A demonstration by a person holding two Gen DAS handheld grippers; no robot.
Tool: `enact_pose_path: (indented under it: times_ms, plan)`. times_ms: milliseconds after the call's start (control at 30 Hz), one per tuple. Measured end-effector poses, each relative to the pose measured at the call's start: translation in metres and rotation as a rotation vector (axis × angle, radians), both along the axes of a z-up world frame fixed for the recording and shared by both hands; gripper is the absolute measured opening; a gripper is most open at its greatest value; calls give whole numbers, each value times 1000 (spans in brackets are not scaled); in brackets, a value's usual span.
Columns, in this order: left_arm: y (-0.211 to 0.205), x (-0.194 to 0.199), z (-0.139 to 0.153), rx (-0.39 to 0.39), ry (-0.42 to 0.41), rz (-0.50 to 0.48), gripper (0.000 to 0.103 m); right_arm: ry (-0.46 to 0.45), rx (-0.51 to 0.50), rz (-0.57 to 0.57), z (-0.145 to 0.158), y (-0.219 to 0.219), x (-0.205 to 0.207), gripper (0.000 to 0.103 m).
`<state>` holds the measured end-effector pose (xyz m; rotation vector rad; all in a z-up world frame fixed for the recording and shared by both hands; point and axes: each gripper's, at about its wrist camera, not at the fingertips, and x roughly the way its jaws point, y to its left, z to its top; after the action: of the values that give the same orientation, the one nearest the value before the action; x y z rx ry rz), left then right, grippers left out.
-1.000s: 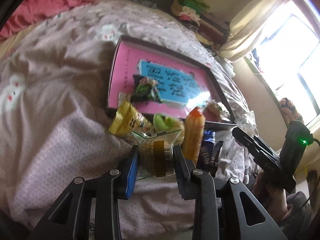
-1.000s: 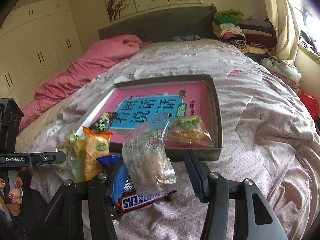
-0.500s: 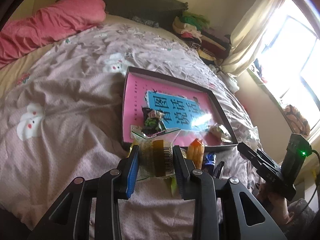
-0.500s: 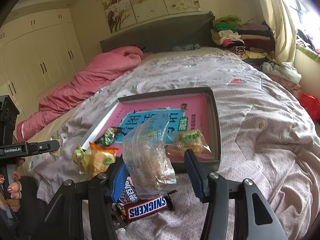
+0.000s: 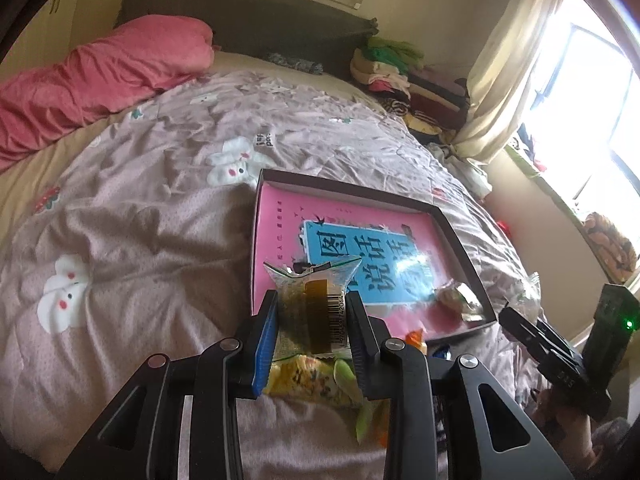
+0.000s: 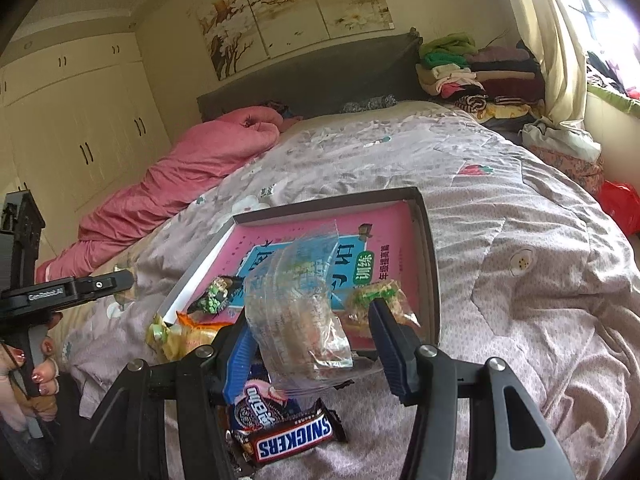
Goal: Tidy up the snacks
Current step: 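Lift the wrapped cake with the left gripper toward the tray while the right gripper lifts the candy bag, then lower the wrapped cake onto the tray with the left gripper while the right gripper lowers the candy bag there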
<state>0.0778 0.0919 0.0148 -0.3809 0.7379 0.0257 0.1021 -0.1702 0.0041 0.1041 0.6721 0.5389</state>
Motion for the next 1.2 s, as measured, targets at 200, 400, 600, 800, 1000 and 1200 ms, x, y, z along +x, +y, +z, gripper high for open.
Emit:
enact_pose_path:
  times_ms: [200,400,600,800,1000,1200]
  plan:
    - [2,16,-8,-1,4,13,34,-8,10,-10,1,0,4,55]
    - [-2,30,-23,19,37,11,34,-20,15,-17,3,0,6,55]
    - [-9,38,-32,64,60,-4,34,-28,29,-32,5,-1,12,55]
    - [-16,44,-40,70,80,-27,34,-45,35,-31,8,3,18,55]
    - [-19,50,-50,59,104,-38,34,-36,27,-11,6,15,27,55]
    - [-19,52,-56,41,123,-43,34,-13,20,4,0,25,36,55]
